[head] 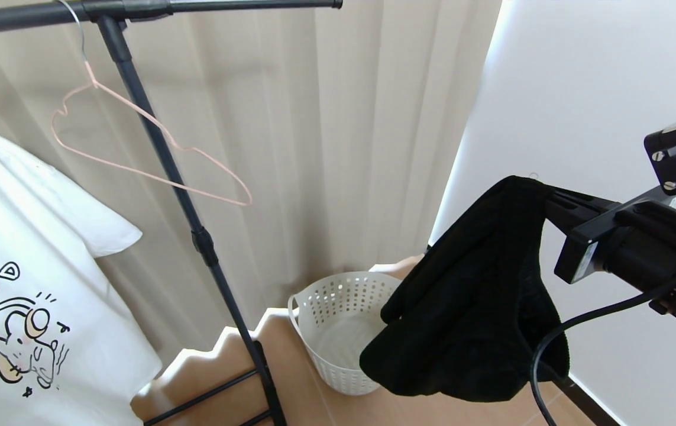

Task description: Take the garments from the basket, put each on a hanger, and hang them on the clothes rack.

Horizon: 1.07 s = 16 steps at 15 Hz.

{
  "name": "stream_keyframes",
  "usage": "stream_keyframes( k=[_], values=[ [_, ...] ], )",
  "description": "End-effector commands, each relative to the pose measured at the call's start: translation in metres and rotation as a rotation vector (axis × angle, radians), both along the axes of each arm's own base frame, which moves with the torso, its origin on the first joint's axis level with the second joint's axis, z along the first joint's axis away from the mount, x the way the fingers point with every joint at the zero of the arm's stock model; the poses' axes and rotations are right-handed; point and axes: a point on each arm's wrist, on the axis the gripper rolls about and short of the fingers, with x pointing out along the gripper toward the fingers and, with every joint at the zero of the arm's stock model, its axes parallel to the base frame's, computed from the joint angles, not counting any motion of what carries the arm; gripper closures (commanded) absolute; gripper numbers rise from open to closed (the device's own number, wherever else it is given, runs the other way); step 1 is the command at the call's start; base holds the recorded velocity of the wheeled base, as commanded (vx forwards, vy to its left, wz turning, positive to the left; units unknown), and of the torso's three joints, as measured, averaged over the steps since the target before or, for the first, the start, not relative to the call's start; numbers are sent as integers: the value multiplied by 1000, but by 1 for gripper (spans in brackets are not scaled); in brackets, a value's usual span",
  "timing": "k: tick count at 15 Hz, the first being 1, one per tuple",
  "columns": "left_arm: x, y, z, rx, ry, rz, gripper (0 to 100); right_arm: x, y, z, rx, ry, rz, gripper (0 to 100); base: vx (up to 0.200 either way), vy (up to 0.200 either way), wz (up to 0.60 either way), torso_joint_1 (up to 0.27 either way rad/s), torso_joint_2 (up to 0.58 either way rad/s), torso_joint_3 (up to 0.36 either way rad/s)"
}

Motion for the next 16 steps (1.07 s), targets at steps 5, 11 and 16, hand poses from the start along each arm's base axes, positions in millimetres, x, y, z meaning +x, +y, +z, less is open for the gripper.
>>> stream_keyframes(
  k=[5,11,16],
  values=[
    [0,0,0,0,1,0,0,1,1,-2,-5,6,0,100,0,0,0,216,-540,-276],
    [0,0,0,-2,1,0,0,1,1,-2,-5,6,0,100,0,0,0,246,-586,-245],
    [0,0,0,-2,1,0,0,1,1,-2,-5,7,0,100,0,0,0,199,-436,-233]
  ],
)
